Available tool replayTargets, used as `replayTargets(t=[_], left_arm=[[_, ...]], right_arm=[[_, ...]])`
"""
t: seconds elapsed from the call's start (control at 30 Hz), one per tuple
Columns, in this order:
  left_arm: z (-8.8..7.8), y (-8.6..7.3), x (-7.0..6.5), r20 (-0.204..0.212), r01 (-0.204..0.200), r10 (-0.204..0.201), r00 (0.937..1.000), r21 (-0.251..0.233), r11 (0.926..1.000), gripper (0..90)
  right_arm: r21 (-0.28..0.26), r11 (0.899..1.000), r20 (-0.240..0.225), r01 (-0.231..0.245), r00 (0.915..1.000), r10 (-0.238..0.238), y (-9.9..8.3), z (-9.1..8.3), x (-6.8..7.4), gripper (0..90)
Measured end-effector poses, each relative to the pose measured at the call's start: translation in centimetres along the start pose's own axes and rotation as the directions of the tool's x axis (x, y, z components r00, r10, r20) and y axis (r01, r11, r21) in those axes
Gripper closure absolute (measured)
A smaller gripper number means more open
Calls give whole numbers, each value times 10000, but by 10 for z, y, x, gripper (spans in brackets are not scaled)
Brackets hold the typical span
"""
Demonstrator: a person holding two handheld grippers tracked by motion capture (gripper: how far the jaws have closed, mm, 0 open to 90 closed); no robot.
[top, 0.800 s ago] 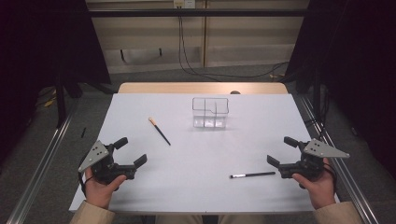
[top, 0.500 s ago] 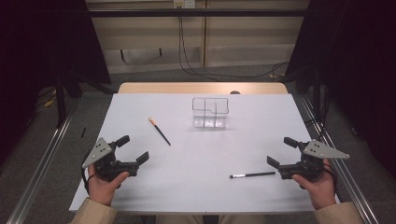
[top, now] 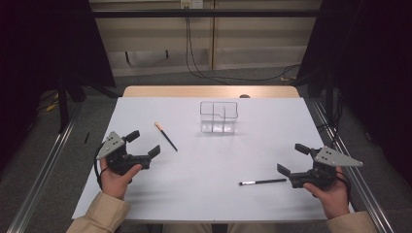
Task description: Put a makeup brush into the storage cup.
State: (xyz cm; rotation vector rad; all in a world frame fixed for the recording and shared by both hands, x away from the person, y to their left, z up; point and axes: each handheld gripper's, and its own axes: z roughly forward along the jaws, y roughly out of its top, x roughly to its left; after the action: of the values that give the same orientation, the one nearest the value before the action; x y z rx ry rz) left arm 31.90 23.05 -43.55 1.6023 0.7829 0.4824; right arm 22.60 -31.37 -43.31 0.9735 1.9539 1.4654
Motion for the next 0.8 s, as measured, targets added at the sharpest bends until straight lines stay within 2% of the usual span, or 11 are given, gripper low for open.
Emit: replayTargets(t=[0.3, 0.53, 0.6, 0.8], left_arm=[[31, 3, 9, -375, 191, -184, 9991, 182, 9997, 1], [54, 2, 15, -458, 51, -36, 9989, 326, 9995, 1], [64, 1, 17, -555, 106, -82, 9984, 424, 9990, 1], [77, -1, 21, -790, 403, -348, 9963, 688, 9968, 0]], right_arm=[[-54, 10000, -17, 0, 10000, 0, 0, 0, -1, 9], [-56, 10000, -24, 25, 10000, -25, 0, -1, -2, 9], [-80, 10000, -23, 43, 10000, -43, 0, -1, -2, 9], [-89, 10000, -42, 40, 10000, -41, 0, -1, -2, 9]])
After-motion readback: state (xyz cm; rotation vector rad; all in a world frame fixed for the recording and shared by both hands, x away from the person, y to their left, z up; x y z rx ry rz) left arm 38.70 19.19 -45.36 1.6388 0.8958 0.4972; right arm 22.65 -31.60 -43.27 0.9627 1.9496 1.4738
